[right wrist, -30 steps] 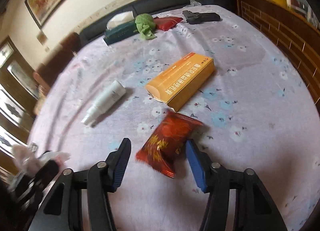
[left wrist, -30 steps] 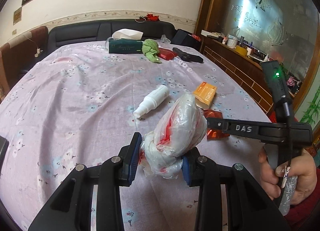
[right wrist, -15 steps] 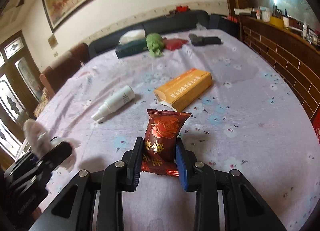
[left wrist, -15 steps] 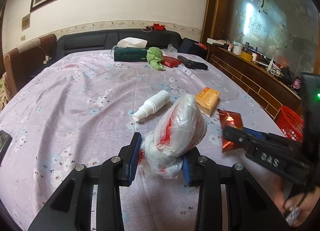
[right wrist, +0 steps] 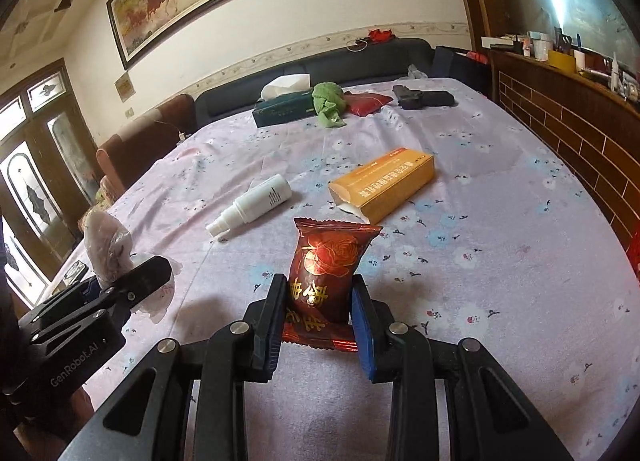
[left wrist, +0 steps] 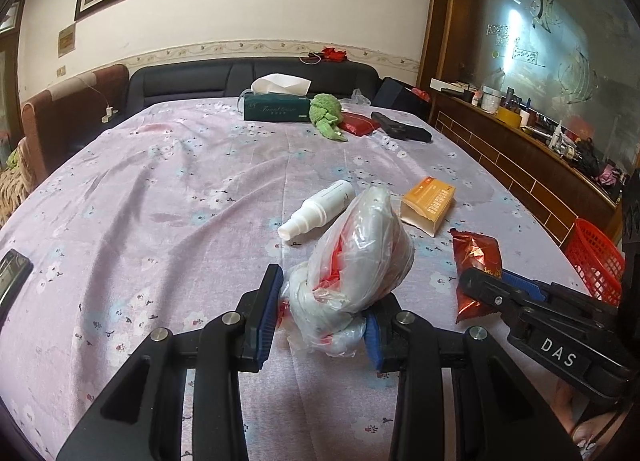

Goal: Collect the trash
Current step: 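Grasp the red snack packet with the right gripper while the left holds the plastic bag, then lift the plastic bag and red snack packet above the table, then carry both items to the red basket and open both grippers over it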

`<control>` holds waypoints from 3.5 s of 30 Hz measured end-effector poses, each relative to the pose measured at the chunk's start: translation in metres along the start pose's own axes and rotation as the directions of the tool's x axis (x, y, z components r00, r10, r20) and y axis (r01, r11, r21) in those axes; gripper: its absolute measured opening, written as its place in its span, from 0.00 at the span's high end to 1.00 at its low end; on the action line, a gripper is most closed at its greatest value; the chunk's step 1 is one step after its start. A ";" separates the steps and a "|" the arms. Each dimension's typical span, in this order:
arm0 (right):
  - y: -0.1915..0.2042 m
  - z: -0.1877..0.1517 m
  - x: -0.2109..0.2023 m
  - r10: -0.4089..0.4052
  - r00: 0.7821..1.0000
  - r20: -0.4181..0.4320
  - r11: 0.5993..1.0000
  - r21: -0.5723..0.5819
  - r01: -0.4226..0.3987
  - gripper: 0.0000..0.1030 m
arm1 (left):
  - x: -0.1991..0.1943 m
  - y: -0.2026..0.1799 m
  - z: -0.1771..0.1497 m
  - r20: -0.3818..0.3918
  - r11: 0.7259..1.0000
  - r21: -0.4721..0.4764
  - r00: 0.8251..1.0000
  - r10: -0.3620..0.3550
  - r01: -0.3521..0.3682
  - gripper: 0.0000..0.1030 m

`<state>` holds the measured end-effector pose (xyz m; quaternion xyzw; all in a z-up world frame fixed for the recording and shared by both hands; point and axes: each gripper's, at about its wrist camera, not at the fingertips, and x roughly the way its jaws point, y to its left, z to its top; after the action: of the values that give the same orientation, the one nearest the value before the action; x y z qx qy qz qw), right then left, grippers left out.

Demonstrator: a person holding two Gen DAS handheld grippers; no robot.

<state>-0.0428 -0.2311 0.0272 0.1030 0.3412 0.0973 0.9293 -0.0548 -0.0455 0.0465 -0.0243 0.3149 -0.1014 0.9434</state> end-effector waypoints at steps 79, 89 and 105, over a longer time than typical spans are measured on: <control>-0.023 -0.005 -0.058 -0.140 0.985 0.099 0.990 0.020 0.139 0.68 | -0.018 -0.043 -0.004 -0.026 0.996 0.081 0.999 -0.028 0.030 0.66; -0.033 -0.005 -0.058 -0.140 0.986 0.095 0.990 0.039 0.137 0.68 | -0.013 -0.052 -0.002 -0.036 0.994 0.099 0.999 -0.037 0.040 0.66; -0.159 0.008 -0.151 -0.286 0.939 0.188 0.936 0.265 0.232 0.68 | -0.014 -0.184 0.034 -0.158 0.892 0.246 0.924 -0.348 0.378 0.66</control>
<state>-0.1332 -0.4221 0.0849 0.1783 0.2542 -0.0809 0.9471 -0.0779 -0.2228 0.1021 0.0528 0.3393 -0.3193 0.8833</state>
